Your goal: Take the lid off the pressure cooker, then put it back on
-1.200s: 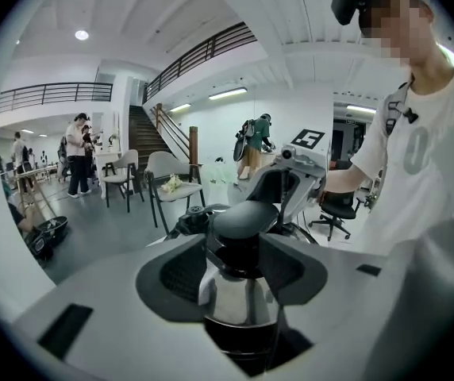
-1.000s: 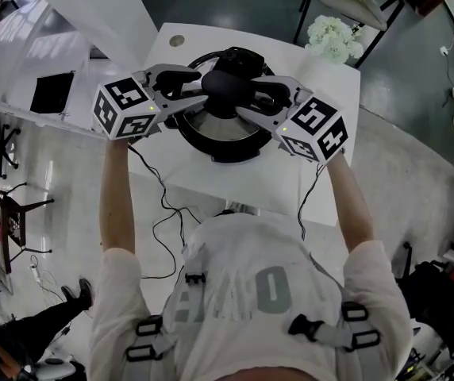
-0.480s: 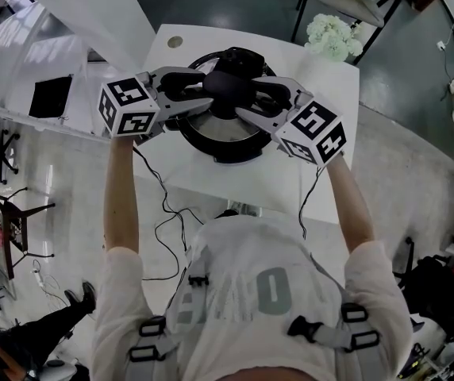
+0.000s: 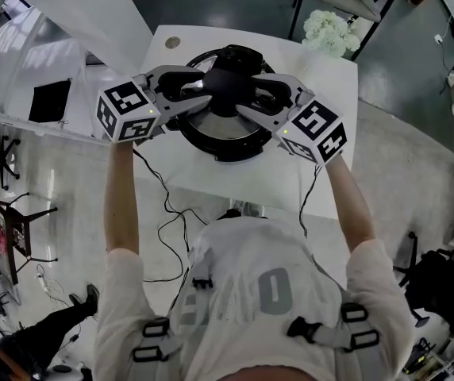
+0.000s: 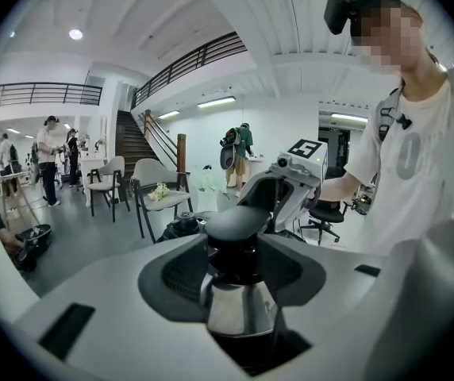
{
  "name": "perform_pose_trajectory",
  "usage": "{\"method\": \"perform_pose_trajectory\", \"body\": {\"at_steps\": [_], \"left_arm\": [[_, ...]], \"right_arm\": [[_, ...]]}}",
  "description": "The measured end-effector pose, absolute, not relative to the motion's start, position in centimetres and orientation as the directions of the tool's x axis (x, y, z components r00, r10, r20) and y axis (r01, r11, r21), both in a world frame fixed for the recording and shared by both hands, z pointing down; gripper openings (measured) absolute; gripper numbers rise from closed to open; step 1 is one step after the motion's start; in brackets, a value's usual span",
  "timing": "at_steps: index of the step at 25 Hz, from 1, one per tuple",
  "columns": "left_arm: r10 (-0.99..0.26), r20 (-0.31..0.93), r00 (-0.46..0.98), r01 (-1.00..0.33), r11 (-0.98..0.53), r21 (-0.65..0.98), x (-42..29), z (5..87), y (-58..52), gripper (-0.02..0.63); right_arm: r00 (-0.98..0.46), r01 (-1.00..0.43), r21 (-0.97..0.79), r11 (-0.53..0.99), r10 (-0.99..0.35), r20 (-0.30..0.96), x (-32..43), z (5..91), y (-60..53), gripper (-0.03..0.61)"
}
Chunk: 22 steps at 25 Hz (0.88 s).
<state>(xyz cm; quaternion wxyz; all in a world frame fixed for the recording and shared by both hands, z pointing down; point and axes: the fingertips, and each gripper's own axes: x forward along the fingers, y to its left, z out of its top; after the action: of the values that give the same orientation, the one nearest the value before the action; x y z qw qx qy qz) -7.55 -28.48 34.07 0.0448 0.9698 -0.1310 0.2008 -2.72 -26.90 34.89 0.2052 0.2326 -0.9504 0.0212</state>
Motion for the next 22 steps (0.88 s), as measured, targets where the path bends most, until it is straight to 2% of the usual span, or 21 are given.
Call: {"method": "perform_pose_trajectory", "body": {"at_steps": [15, 22], "left_arm": [[-0.284, 0.348, 0.893, -0.253, -0.958, -0.134, -6.5, 27.2, -27.0, 0.195], [-0.329, 0.321, 0.888, -0.293, -0.943, -0.156, -4.1, 26.3, -24.6, 0.195]], "right_arm": [[-0.811, -0.479, 0.144, 0.866, -0.499, 0.305, -1.7, 28.7, -25.6, 0.23], [-0.829, -0.458, 0.167, 0.873, -0.488, 0.273, 0.6, 27.8, -23.4, 0.23]]}}
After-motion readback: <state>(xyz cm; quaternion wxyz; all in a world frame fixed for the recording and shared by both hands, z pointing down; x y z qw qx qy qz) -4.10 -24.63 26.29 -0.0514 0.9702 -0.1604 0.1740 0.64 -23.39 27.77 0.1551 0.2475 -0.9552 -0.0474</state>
